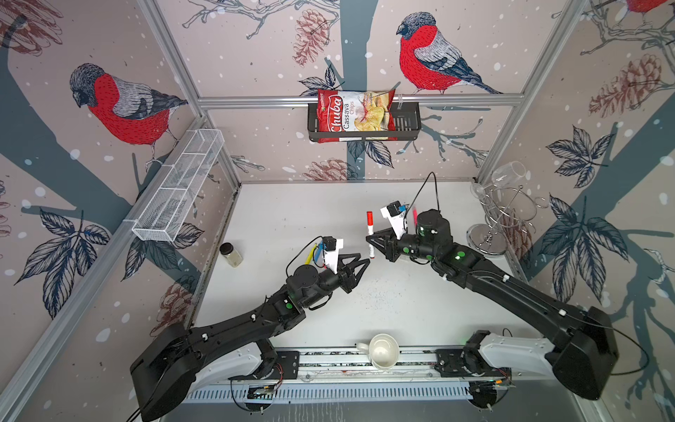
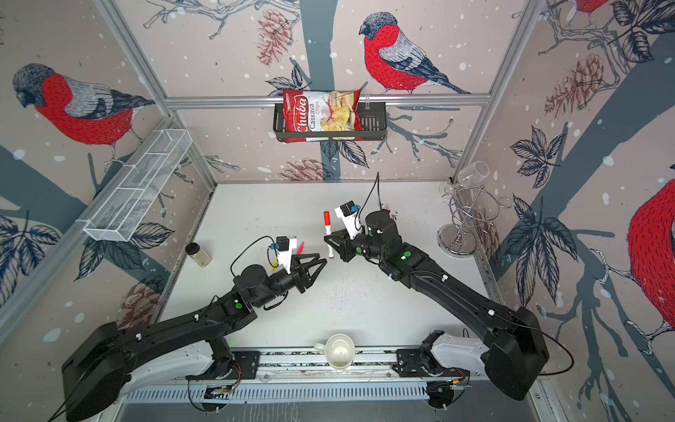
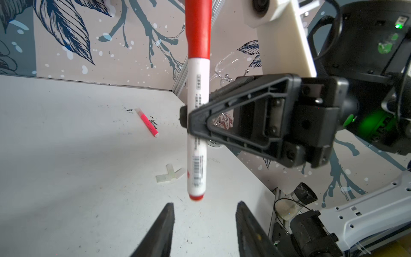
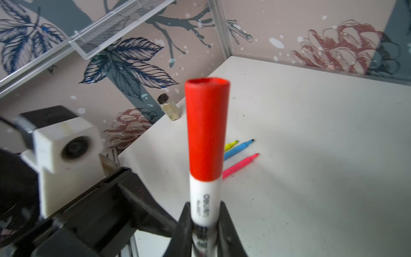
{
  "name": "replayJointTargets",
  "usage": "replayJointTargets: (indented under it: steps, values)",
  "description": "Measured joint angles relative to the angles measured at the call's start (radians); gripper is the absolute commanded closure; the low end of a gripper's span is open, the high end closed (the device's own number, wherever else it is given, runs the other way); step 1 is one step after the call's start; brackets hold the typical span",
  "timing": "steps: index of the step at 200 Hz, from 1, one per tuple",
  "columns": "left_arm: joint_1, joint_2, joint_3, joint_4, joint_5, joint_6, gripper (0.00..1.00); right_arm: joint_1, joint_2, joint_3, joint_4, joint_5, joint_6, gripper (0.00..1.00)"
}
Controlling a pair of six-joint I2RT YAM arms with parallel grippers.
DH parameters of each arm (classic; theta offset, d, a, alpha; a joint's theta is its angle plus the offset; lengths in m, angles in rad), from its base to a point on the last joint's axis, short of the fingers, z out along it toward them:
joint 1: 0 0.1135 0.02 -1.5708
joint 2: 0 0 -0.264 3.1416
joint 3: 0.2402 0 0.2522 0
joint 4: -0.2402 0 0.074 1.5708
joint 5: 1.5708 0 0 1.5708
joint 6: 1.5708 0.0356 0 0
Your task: Insert the pens into the pen caps
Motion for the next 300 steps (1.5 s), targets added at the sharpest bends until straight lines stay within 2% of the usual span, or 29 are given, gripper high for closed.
replayJointTargets:
  steps: [29, 72, 113, 168, 209, 300]
  values:
    - [-0.005, -0.042, -0.013, -0.064, -0.045, 0.008, 0.54, -0.072, 0.102, 0.069, -0.072, 0.053, -0.003, 0.94]
    - [-0.01, -0.124, -0.045, -0.146, -0.1, 0.008, 0.54, -0.19, 0.37, 0.248, -0.241, 0.185, -0.016, 0.98]
    - [-0.01, -0.169, -0.056, -0.186, -0.126, 0.011, 0.54, -0.233, 0.627, 0.443, -0.38, 0.305, -0.03, 0.97]
    - [-0.013, -0.219, -0.062, -0.21, -0.13, 0.019, 0.54, -0.298, 0.887, 0.726, -0.524, 0.441, -0.033, 0.94]
    - [-0.018, -0.291, -0.094, -0.232, -0.15, 0.018, 0.54, -0.328, 0.986, 0.837, -0.612, 0.549, -0.036, 0.94]
    - [-0.02, -0.323, -0.105, -0.238, -0.171, 0.018, 0.54, -0.379, 1.066, 0.949, -0.688, 0.616, -0.056, 0.91]
